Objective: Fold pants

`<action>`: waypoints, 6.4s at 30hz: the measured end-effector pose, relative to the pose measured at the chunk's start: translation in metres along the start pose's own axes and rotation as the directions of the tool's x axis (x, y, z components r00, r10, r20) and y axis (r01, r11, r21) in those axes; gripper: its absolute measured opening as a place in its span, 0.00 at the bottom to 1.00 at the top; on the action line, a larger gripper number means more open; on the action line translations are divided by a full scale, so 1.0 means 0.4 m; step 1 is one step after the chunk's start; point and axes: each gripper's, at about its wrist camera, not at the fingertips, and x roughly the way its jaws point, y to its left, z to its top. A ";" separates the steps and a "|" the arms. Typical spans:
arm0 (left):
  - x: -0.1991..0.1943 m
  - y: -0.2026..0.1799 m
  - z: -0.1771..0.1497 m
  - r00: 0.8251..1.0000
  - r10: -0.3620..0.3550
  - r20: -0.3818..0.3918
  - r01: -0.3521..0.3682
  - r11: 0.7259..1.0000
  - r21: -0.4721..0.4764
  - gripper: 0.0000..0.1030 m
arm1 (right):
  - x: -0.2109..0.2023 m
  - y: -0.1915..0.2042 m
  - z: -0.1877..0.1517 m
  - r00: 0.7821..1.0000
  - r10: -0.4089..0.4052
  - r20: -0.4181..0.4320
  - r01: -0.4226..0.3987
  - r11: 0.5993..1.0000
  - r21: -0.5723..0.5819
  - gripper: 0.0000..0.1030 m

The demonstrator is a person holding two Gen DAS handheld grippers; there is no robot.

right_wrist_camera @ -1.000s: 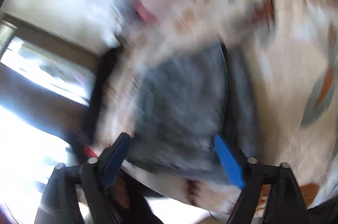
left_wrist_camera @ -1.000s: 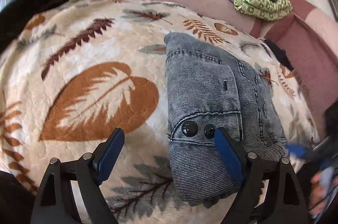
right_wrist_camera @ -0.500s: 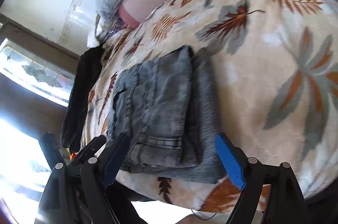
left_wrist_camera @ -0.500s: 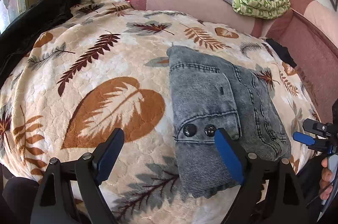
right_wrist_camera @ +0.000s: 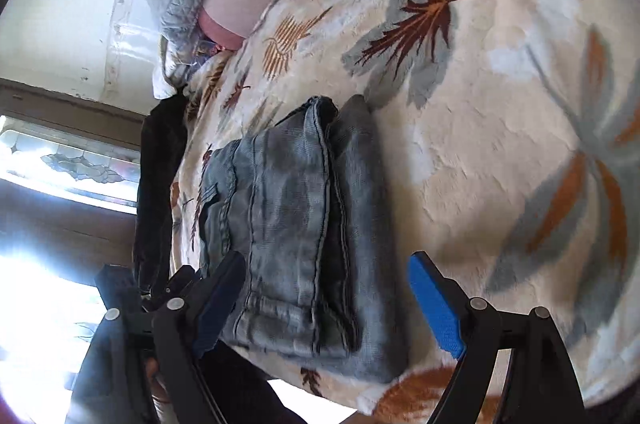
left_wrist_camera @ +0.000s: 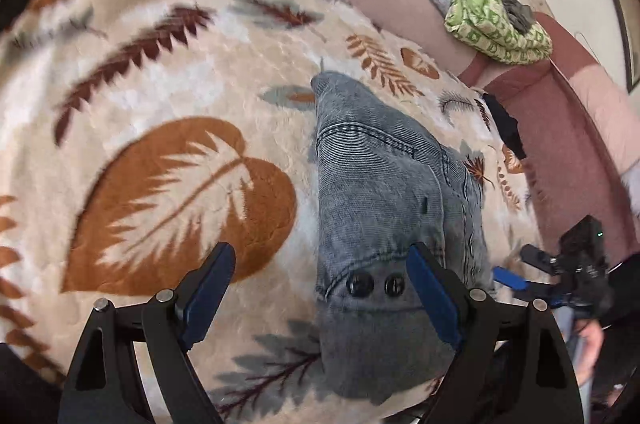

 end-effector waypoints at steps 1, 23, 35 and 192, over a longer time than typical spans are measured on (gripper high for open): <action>0.010 0.001 0.007 1.000 -0.013 -0.017 0.012 1.000 -0.009 0.85 | 0.007 0.004 0.007 1.000 -0.004 -0.007 0.004 1.000 -0.002 0.83; 0.100 -0.112 0.032 0.995 0.064 -0.082 -0.054 0.992 0.112 0.55 | 0.112 0.099 0.032 0.966 -0.254 -0.054 0.242 0.956 -0.166 0.28; 0.027 -0.197 0.011 0.985 0.168 0.040 -0.172 0.949 0.264 0.23 | 0.039 0.178 0.002 0.968 -0.247 0.040 0.249 0.940 -0.234 0.13; -0.068 -0.252 -0.078 0.901 0.294 0.320 -0.371 0.903 0.217 0.97 | -0.002 0.216 -0.195 0.817 -0.240 0.524 0.501 0.745 -0.440 0.98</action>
